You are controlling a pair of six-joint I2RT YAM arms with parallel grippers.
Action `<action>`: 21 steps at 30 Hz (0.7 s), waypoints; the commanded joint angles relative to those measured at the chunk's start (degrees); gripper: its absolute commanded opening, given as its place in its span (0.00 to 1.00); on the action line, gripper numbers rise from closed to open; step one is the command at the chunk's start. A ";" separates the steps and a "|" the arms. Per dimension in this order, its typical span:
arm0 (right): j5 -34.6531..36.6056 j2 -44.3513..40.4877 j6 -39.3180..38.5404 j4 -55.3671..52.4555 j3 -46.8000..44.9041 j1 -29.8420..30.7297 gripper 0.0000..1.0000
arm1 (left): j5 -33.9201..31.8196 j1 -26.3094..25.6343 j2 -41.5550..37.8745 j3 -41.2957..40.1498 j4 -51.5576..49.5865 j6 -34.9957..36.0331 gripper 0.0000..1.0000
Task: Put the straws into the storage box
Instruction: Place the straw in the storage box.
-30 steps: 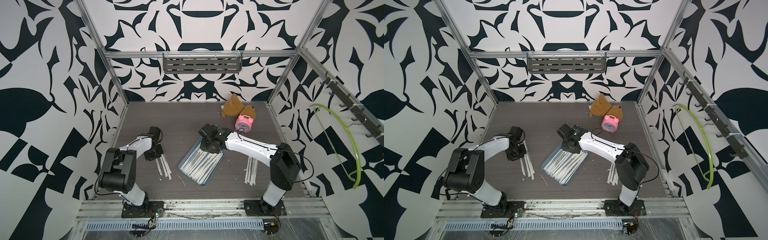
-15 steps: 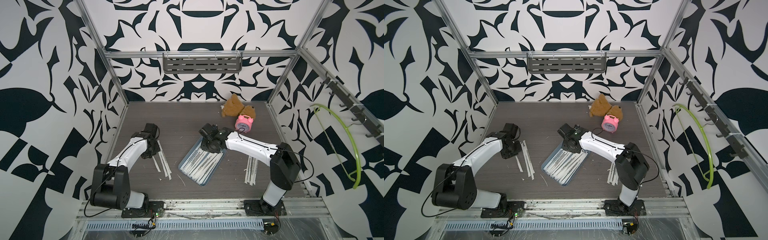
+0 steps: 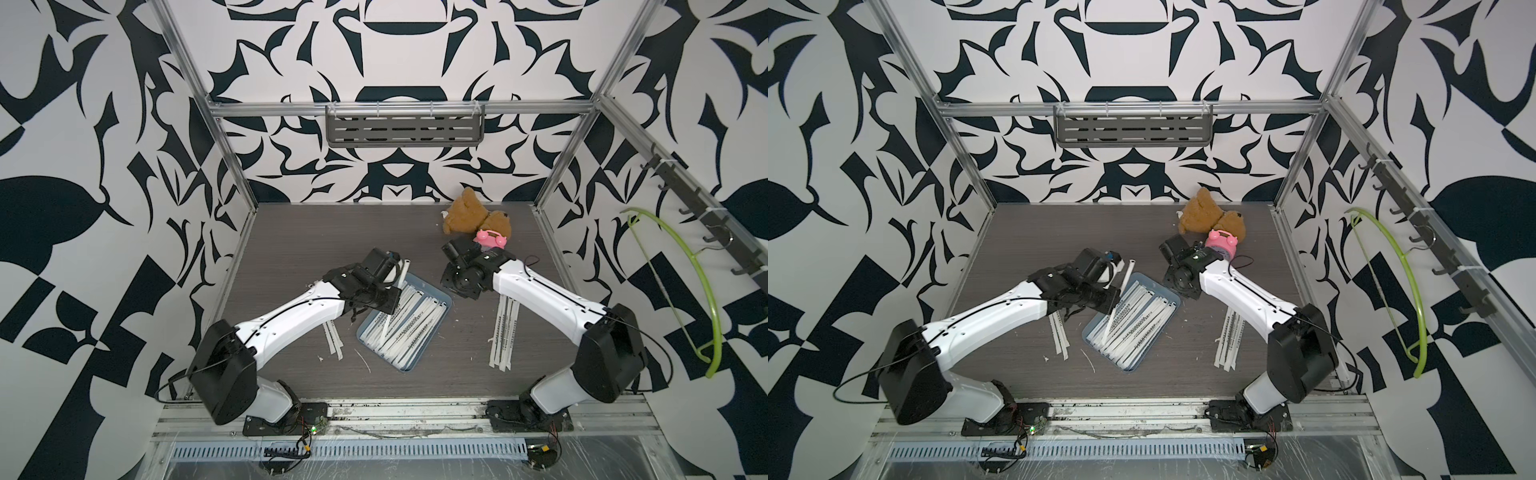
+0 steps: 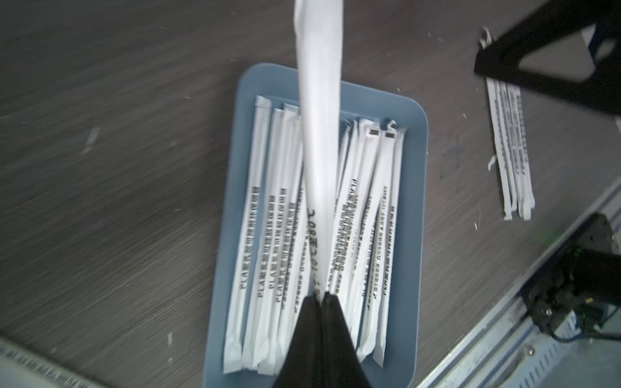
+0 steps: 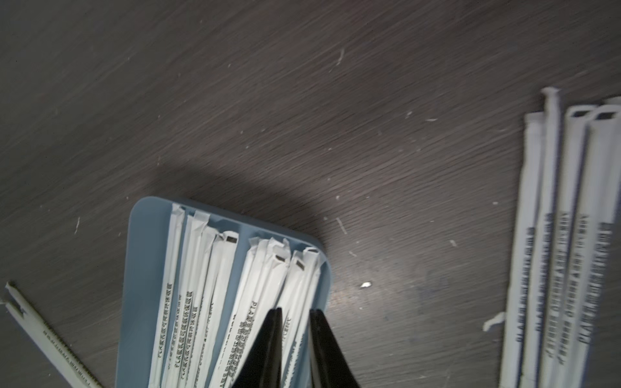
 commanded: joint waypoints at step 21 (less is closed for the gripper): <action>2.20 -1.89 -1.36 -2.35 -1.21 -1.92 0.20 | 10.54 -3.25 19.53 5.69 -4.60 12.12 0.02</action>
